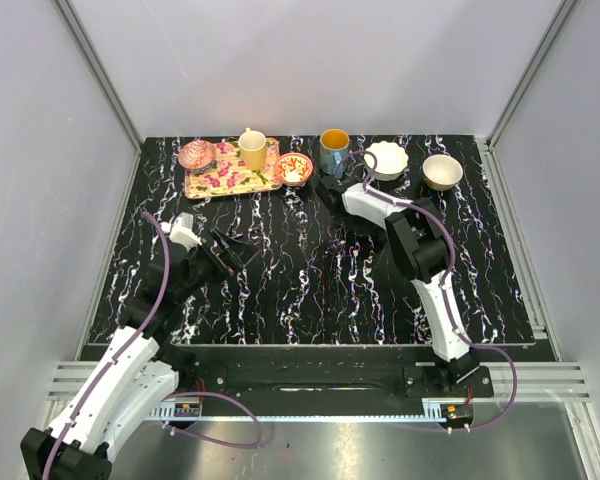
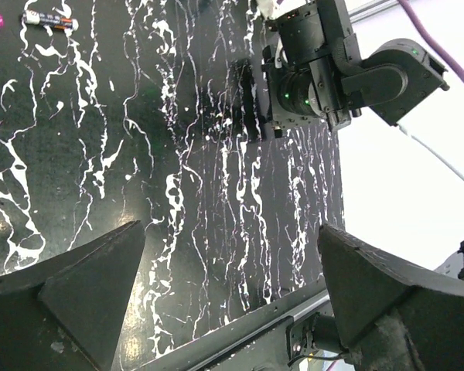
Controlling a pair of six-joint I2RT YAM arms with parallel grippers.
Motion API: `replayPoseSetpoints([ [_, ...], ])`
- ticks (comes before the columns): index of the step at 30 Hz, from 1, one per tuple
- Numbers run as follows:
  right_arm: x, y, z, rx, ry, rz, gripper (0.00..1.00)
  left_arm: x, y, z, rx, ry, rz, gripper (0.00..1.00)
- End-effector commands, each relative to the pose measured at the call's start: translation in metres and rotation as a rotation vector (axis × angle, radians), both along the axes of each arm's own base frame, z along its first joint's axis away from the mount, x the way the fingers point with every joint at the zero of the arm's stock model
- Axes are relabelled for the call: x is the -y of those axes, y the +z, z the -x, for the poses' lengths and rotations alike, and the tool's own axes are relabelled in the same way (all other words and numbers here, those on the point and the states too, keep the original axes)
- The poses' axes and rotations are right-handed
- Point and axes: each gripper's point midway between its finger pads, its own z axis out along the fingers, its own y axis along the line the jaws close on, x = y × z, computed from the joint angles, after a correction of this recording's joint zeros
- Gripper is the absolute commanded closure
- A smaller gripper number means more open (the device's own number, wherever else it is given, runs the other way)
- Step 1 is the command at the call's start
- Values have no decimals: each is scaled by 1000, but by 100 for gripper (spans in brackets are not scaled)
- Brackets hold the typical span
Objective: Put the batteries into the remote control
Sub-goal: Place the remote control at the center of the board, then reset both arms
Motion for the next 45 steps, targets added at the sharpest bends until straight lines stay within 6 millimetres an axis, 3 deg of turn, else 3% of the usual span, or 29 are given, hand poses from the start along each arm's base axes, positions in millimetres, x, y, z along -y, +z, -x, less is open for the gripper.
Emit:
replayPoseSetpoints([
  [1, -11, -4, -4, -13, 10, -50, 81, 2, -6, 0, -6, -19, -6, 1],
  [3, -14, -5, -1, -24, 10, -74, 74, 5, -6, -1, -2, -27, 5, 1],
  [4, -13, -5, 0, -23, 5, -78, 65, 6, -8, -1, -12, -29, 11, 1],
  [7, -20, -5, 7, -31, -2, -130, 49, 10, -11, -1, -21, -45, 27, 1],
  [14, -40, 4, 33, -35, -29, -293, 33, 12, -20, -3, -52, -56, 7, 1],
  [16, -46, 24, 34, 19, -43, -359, 31, 10, -19, -5, -51, -45, -7, 1],
  [19, -57, 72, 43, 127, -48, -520, 29, 4, -18, -7, -53, -21, -46, 1],
  [20, -56, 75, 56, 123, -50, -558, 28, 1, -21, -6, -70, -14, -66, 1],
  [21, -56, 111, 61, 207, -43, -642, 27, -4, -21, -9, -68, 10, -85, 1],
  [22, -60, 126, 63, 260, -26, -710, 26, -6, -19, -11, -64, 15, -107, 1],
  [23, -57, 139, 84, 280, -3, -791, 25, -10, -25, -10, -88, 26, -132, 1],
  [25, -66, 152, 95, 339, 45, -923, 20, -17, -32, -15, -117, 59, -183, 1],
  [26, -57, 150, 116, 355, 54, -964, 18, -19, -38, -14, -145, 60, -207, 1],
  [28, -64, 153, 130, 383, 102, -1071, 10, -24, -45, -19, -191, 77, -252, 1],
  [29, -58, 146, 146, 389, 113, -1099, 9, -27, -51, -18, -228, 89, -275, 1],
  [32, -53, 144, 162, 445, 123, -1178, 3, -34, -55, -23, -276, 115, -329, 1],
  [37, -44, 147, 167, 517, 102, -1208, 1, -38, -54, -29, -275, 117, -383, 1],
  [42, -53, 159, 168, 551, 93, -1304, 0, -24, -46, -28, -187, 19, -353, 1],
  [45, -54, 169, 165, 621, 24, -1404, 0, -29, -50, -25, -175, 37, -363, 1],
])
